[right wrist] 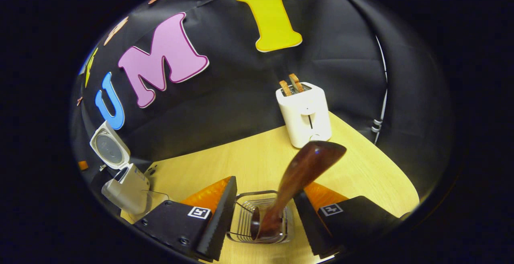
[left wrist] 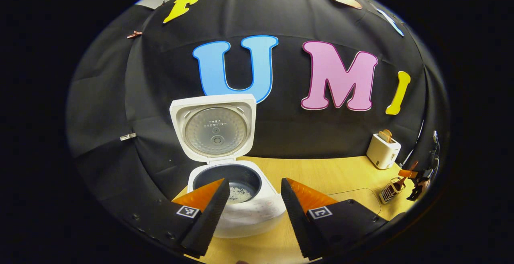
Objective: Close the left gripper, press the button to open the rice cooker; take a wooden spoon from the chopstick holder with the right hand, scoop a spoonful of rice and pour it into the rice cooker, then put the wooden spoon back into the chopstick holder.
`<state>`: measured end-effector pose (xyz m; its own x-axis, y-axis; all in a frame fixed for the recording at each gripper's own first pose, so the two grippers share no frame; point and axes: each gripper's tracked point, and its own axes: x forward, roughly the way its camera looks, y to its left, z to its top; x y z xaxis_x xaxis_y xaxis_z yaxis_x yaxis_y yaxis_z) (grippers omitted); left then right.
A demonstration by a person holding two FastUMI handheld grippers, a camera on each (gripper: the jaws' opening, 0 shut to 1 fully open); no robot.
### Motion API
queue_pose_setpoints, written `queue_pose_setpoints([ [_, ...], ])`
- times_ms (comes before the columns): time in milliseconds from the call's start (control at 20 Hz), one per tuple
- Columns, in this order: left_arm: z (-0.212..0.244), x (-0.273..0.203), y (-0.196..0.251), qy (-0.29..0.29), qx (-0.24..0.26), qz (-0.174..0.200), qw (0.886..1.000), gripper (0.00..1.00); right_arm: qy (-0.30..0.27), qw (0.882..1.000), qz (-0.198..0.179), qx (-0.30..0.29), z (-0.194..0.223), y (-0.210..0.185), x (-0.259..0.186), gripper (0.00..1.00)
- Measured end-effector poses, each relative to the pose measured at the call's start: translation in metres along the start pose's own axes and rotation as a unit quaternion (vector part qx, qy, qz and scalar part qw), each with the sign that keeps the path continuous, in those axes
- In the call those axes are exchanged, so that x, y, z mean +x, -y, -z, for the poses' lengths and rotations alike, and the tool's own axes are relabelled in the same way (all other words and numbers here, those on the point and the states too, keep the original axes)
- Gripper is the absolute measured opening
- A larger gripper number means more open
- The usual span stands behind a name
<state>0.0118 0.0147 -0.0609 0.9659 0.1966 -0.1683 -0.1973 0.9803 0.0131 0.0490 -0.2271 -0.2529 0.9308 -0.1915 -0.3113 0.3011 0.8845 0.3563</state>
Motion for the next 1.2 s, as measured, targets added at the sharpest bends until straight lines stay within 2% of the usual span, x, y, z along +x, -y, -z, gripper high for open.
queue_pose_setpoints([
  [150,0.002,0.002,0.000,-0.004,-0.003,-0.002,1.000,0.83,-0.026,1.000,0.012,0.000,0.016,0.009,0.007,0.73],
  [250,0.003,0.003,0.000,-0.007,-0.003,-0.003,1.000,0.83,-0.025,0.999,0.026,0.005,0.014,0.016,0.007,0.53],
  [300,0.003,0.003,0.000,-0.006,-0.001,-0.003,1.000,0.84,-0.025,0.999,0.033,0.004,0.014,0.019,0.006,0.40],
  [400,0.004,0.004,-0.001,-0.007,0.001,-0.003,1.000,0.83,-0.027,0.999,0.038,0.011,0.011,0.019,-0.004,0.28],
  [550,0.005,0.006,-0.003,-0.008,-0.001,-0.006,1.000,0.83,-0.019,0.999,0.037,0.019,0.010,0.020,-0.001,0.25],
  [600,0.005,0.006,-0.003,-0.008,-0.001,-0.005,1.000,0.83,-0.016,0.999,0.035,0.021,0.009,0.016,-0.003,0.22],
  [700,0.006,0.006,-0.004,-0.008,0.000,-0.005,1.000,0.83,-0.013,0.999,0.041,-0.002,0.011,0.012,-0.005,0.18],
  [1000,0.006,0.005,-0.008,-0.007,0.000,-0.006,1.000,0.83,-0.014,1.000,0.018,-0.016,0.016,-0.008,0.001,0.18],
  [1200,0.007,0.003,-0.011,-0.007,0.002,-0.007,1.000,0.83,0.000,0.999,0.024,-0.032,0.015,-0.008,0.002,0.18],
])
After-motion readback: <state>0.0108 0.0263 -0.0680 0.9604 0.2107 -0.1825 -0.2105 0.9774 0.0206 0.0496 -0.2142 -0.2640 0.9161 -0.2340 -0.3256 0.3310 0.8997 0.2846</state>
